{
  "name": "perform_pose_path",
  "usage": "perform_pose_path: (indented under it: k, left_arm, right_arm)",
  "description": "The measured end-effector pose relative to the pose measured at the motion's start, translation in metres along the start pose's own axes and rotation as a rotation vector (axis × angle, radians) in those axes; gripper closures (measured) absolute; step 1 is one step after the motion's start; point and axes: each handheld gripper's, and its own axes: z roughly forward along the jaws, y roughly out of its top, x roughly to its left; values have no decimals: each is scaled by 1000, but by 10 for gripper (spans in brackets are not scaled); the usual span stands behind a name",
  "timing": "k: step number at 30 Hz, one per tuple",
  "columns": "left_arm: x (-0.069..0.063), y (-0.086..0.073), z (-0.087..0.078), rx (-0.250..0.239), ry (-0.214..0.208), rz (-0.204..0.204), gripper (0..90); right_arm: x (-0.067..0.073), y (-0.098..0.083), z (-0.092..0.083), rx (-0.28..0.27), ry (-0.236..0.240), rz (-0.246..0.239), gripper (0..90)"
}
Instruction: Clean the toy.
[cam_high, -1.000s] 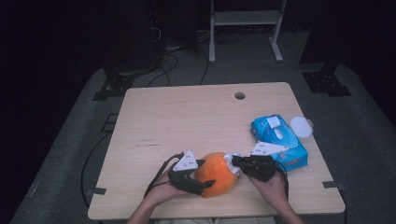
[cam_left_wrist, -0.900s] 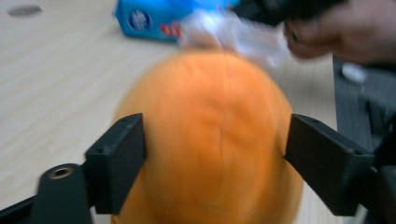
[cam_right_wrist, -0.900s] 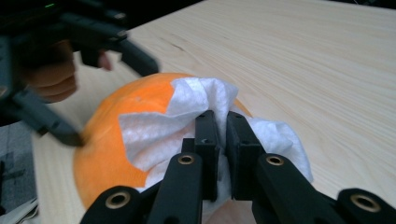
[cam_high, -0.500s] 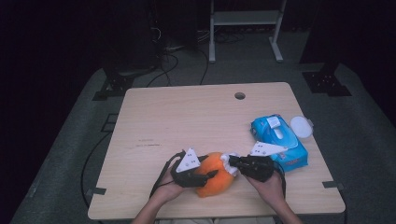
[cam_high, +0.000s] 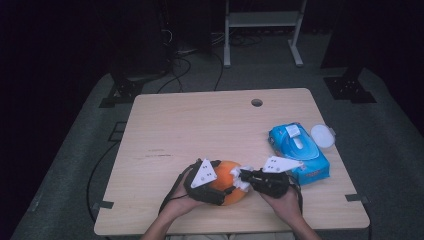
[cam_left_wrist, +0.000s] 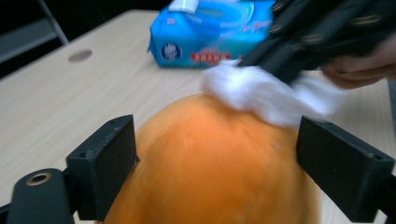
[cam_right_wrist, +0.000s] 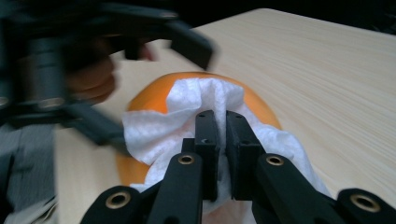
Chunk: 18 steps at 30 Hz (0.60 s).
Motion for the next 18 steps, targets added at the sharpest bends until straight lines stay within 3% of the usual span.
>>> perform_pose_path:
  k: [2,3,5,7,9,12,14,16,17,18]
  left_arm:
    - [1,-7,-1,11,-13,9,228]
    - [2,-9,-2,15,-10,4,265]
    - [4,-9,-3,19,-5,-21,298]
    - [4,-9,-3,19,0,-24,299]
    - [3,-9,-1,23,12,-24,299]
    - [0,-8,1,30,21,-20,299]
    - [-1,-7,2,32,23,-18,299]
    - [-2,-7,1,35,19,-18,298]
    - [-2,-6,1,35,19,-23,298]
    - [-3,-6,1,35,19,-26,298]
  right_arm:
    - [8,1,4,18,-12,-53,833]
    - [6,0,4,18,-16,-46,833]
    - [-4,-2,2,18,-31,22,833]
    - [-13,-7,1,28,-66,76,834]
    - [-19,-11,0,34,-68,125,834]
    - [-11,-7,1,21,-49,112,833]
    - [-3,-1,1,-14,10,89,832]
    - [4,2,3,2,3,52,833]
    - [3,1,5,13,-5,52,833]
    - [-2,-2,5,19,-9,84,834]
